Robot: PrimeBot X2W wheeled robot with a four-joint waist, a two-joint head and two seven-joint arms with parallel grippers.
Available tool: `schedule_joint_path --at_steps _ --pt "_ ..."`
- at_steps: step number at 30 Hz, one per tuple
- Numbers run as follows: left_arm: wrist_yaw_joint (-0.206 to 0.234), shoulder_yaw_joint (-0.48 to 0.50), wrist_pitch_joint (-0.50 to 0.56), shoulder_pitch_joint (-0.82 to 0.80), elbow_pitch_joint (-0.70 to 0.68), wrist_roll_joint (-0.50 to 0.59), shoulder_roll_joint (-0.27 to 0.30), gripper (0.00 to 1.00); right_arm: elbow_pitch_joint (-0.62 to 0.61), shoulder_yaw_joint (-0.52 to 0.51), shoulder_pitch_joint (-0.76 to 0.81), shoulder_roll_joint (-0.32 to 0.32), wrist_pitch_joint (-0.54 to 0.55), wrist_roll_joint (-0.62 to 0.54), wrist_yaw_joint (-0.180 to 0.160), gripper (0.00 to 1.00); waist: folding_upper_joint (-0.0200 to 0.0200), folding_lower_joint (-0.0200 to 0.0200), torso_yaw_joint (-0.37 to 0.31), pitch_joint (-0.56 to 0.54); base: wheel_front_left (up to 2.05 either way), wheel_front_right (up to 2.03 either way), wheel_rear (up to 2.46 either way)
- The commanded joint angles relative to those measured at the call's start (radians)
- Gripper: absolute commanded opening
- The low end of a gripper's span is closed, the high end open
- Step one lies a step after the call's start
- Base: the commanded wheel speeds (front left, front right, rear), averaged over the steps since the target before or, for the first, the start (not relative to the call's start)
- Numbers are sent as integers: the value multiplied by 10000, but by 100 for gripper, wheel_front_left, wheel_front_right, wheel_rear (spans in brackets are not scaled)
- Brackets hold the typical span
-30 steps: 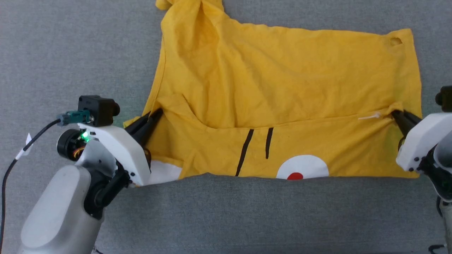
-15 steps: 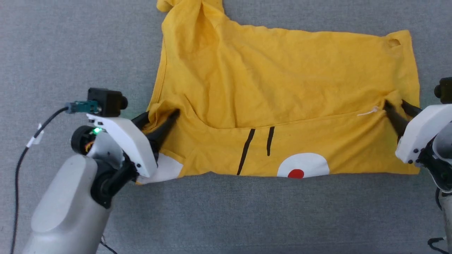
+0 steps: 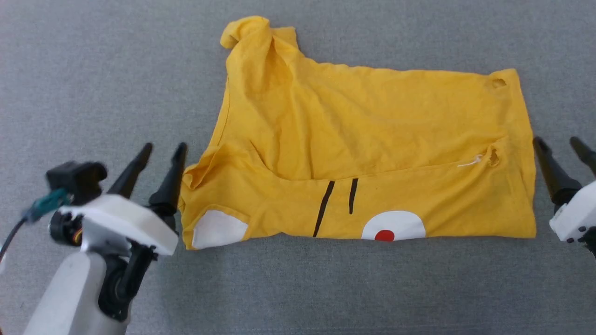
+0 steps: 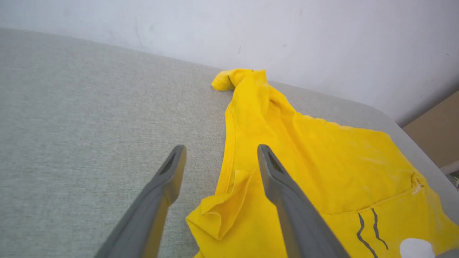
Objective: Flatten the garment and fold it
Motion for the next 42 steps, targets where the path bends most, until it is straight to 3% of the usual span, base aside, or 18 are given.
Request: schedule_joint_path --at_steps 1,9,13,16,23,30,37,42 --pt "287 216 -750 485 -349 379 -38 100 -425 -231 306 293 -589 -396 -19 100 1 -1 -2 -387 0 0 0" --pt "1001 546 -3196 1744 -1426 1870 -223 100 -1307 -771 1177 1446 -2931 -1971 -19 100 1 -1 -2 -831 0 0 0" --pt "1494 584 -3534 2249 -1957 3178 -529 100 -1262 -1043 1701 1941 -4348 -2975 -19 100 1 -1 52 -1047 0 0 0" --pt "1610 807 -3553 2644 -2269 3673 -1019 100 -1147 -1270 2133 2178 -5206 -3617 -19 100 1 -1 91 -1212 0 0 0" --pt "1100 1336 -3558 3613 -2393 4199 -2013 100 -196 -1316 2970 2257 -6485 -3570 -19 100 1 -1 47 -1453 0 0 0" --pt "462 1838 -3559 4130 -1870 4535 -2558 100 380 -954 3136 2260 -6860 -3456 -19 100 1 -1 -81 -1549 0 0 0" --pt "-19 1840 -3479 3930 -1128 4546 -2621 100 215 -1098 3041 2261 -6857 -3559 -19 100 1 -1 4 -1407 0 0 0" --pt "-447 1626 -2073 3330 -846 4020 -2347 100 132 -1123 2947 2261 -6797 -3576 -19 100 1 -1 86 -1230 0 0 0"
